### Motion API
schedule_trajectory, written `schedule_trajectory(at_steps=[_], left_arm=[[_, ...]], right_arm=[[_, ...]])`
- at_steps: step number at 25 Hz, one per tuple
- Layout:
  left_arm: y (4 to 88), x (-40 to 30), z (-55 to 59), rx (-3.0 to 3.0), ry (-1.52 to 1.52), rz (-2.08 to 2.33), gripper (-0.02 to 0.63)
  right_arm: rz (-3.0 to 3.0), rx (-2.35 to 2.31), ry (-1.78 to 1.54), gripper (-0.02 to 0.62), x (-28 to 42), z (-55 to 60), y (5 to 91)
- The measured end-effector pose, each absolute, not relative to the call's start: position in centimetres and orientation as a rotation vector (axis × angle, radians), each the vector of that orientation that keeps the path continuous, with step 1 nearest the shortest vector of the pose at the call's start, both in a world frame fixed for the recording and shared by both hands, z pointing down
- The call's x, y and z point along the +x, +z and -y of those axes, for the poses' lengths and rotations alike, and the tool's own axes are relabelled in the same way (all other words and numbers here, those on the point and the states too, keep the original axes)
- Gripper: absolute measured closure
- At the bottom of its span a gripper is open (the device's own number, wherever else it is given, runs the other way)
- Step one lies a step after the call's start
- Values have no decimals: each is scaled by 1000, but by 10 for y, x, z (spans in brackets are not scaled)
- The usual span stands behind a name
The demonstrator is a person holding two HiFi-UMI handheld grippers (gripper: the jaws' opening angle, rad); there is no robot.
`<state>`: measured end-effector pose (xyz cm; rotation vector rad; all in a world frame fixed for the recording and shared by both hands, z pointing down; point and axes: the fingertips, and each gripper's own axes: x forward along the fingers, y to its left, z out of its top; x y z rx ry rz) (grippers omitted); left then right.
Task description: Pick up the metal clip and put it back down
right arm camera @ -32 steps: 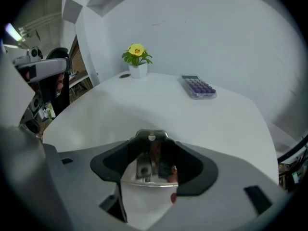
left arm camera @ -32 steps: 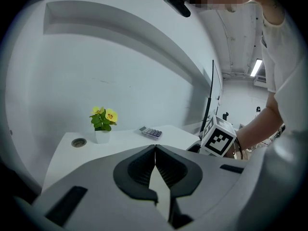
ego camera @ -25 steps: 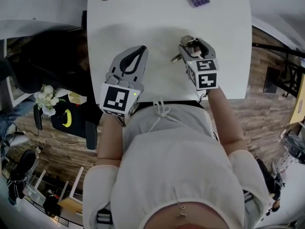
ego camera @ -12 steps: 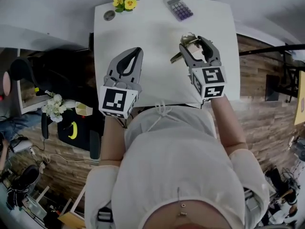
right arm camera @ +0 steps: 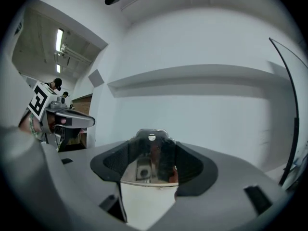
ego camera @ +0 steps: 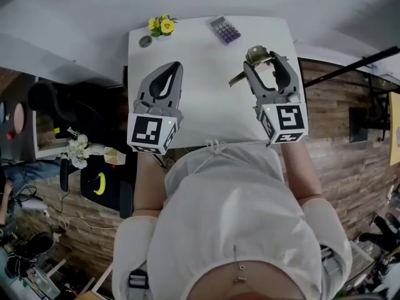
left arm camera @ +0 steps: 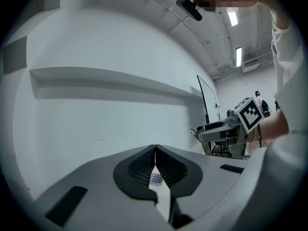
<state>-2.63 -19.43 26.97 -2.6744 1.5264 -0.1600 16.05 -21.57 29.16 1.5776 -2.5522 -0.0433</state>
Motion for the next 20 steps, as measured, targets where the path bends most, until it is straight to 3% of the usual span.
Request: schedule_trajectory(at_steps=[20], left_arm=[[282,-33,194,-2697,-170,-1546,588]], right_arm=[[2508,1517,51,302,157,219,322]])
